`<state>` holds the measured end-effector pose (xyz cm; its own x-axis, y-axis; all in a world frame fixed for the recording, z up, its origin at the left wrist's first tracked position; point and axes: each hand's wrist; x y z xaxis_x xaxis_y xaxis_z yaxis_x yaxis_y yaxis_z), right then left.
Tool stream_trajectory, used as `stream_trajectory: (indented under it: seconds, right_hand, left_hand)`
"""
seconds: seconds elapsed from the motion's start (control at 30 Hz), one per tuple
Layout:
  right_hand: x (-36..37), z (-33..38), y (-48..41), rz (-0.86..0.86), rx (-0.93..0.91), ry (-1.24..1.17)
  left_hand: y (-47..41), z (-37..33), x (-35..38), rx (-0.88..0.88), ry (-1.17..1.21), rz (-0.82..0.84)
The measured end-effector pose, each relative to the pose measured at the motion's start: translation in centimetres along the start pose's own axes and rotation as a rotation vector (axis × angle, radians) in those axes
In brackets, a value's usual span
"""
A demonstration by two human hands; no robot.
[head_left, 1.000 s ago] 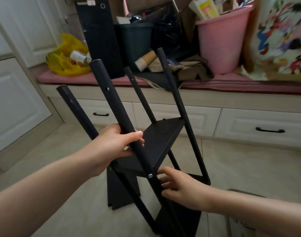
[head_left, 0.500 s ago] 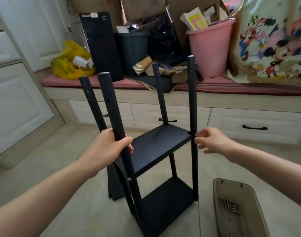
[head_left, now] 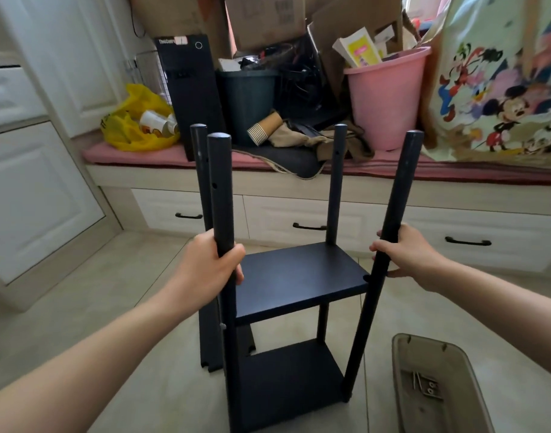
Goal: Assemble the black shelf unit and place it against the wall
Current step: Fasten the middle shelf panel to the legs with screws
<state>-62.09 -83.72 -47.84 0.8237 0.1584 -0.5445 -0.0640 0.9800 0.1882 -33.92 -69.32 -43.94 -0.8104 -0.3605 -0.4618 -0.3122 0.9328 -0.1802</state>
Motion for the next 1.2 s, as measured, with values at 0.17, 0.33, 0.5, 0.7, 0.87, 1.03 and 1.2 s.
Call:
stream_trajectory:
  seconds: [0.17,0.33,0.5,0.7,0.87,1.03,1.2]
  right_hand:
    - [-0.8,-0.5,0.2,-0.034,-0.061,0.027]
    - [-2.4,-1.5,1.1,-0.065,-0.134,0.039]
    - [-3.9,-2.9,1.8,-0.099,-0.152,0.018]
    - [-5.1,-4.4,3.3,-0.14,-0.188,-0.053]
    - [-4.8,-5.2,4.8,-0.144,-0.252,-0.088]
    - [-4.3,-5.3,5.3,-0.145,-0.295,-0.073]
    - [-4.0,-5.3,4.9,-0.167,-0.308,-0.058]
  left_hand:
    - [-2.0,0.5,0.6,0.061,0.041,-0.063]
    - [-4.0,1.0,1.7,0.054,0.058,-0.073]
    - [-5.3,1.1,3.5,0.053,0.078,-0.039]
    - [-6.8,1.1,5.4,0.076,0.097,-0.056]
    - [-7.6,1.5,5.8,0.1,0.137,-0.1]
    - [-8.0,2.1,5.8,0.104,0.137,-0.145]
    - [-7.6,2.6,5.8,0.11,0.117,-0.173]
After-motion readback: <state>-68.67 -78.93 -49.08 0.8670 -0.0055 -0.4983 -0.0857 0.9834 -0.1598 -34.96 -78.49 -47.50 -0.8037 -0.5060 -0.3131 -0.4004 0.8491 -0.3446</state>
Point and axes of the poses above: each hand's wrist, its own y-axis away from the middle knuckle, its own x-axis out of the palm, z = x × y, and after that the axes turned 9 degrees about y, right-handed
